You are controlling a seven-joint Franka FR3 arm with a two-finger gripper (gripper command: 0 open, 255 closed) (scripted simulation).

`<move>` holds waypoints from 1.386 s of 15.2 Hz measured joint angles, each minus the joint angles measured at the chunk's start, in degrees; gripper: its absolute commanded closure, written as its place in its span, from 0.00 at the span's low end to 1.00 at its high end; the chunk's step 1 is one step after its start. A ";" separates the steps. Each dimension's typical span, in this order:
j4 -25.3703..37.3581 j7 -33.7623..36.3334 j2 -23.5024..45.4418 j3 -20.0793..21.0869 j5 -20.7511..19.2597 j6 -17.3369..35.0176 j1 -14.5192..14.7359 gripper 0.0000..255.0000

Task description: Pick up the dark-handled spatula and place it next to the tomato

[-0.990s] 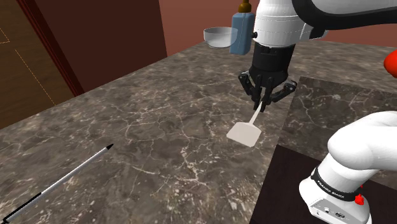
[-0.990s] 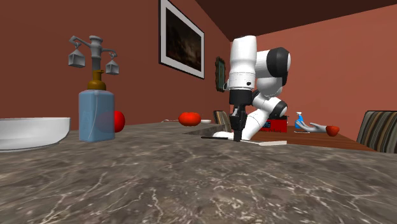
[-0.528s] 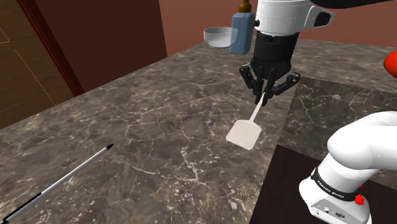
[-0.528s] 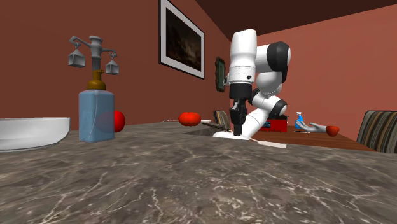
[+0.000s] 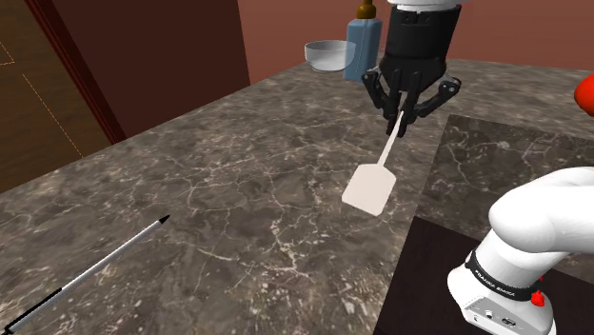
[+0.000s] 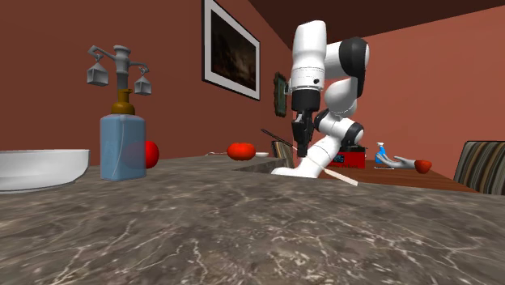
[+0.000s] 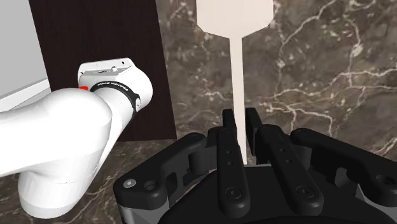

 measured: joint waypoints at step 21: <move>21.43 1.54 9.95 -2.55 -4.01 -11.93 -3.07 1.00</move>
